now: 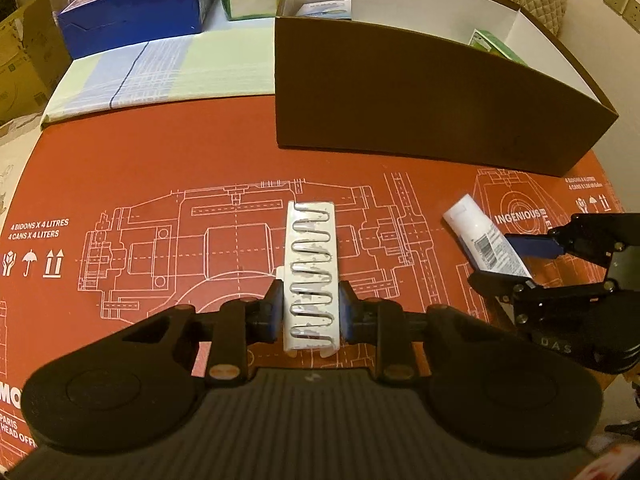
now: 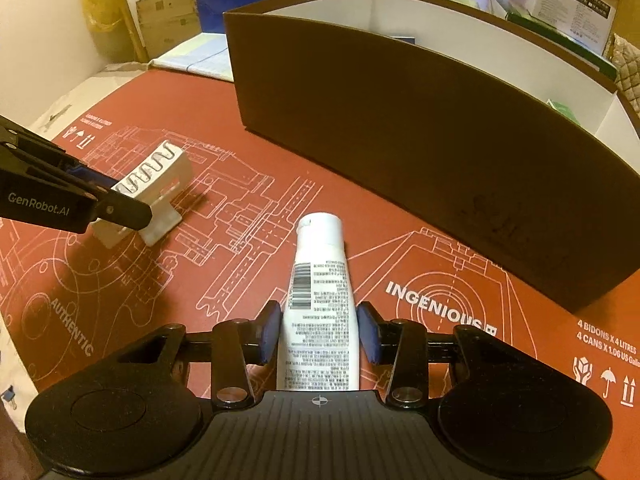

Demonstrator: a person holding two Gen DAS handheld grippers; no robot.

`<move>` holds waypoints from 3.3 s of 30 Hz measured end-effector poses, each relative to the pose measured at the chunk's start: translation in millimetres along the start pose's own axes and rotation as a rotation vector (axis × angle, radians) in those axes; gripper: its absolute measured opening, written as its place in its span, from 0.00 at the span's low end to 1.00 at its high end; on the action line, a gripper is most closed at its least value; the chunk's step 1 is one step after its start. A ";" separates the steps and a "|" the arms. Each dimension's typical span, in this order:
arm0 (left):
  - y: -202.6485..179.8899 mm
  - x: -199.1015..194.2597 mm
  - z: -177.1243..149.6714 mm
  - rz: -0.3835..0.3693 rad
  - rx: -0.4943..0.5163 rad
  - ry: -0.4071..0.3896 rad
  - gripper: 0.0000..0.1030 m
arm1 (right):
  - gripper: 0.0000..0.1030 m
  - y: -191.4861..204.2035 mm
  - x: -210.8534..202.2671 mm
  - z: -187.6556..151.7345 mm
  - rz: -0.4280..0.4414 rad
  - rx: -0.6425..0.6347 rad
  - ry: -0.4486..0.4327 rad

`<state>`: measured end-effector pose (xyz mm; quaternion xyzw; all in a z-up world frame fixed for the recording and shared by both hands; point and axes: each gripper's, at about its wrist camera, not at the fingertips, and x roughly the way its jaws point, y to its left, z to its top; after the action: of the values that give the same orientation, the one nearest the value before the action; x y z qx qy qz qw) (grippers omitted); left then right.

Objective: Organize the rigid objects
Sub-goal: 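Lift the blister pack and ointment tube off the mat with both tools, then carry the blister pack and tube into the brown box with both tools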

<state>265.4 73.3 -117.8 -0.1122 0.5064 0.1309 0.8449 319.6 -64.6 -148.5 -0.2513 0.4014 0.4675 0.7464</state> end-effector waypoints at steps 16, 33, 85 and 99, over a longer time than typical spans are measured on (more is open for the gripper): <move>-3.4 2.8 0.1 0.014 0.015 -0.004 0.22 | 0.35 1.6 4.0 4.8 0.002 -0.011 -0.006; -10.9 -2.1 1.5 -0.002 0.039 -0.021 0.22 | 0.34 -12.3 -4.4 3.6 0.030 0.043 0.003; -33.7 -70.6 39.4 -0.087 0.060 -0.193 0.23 | 0.34 -38.3 -69.0 27.4 0.127 0.129 -0.137; -60.1 -75.5 118.2 -0.126 0.109 -0.302 0.23 | 0.34 -90.0 -97.4 92.5 0.158 0.295 -0.239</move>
<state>349.0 46.7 7.1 -0.0770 0.3721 0.0654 0.9227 410.8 -82.8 -16.2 -0.0497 0.3928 0.4874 0.7783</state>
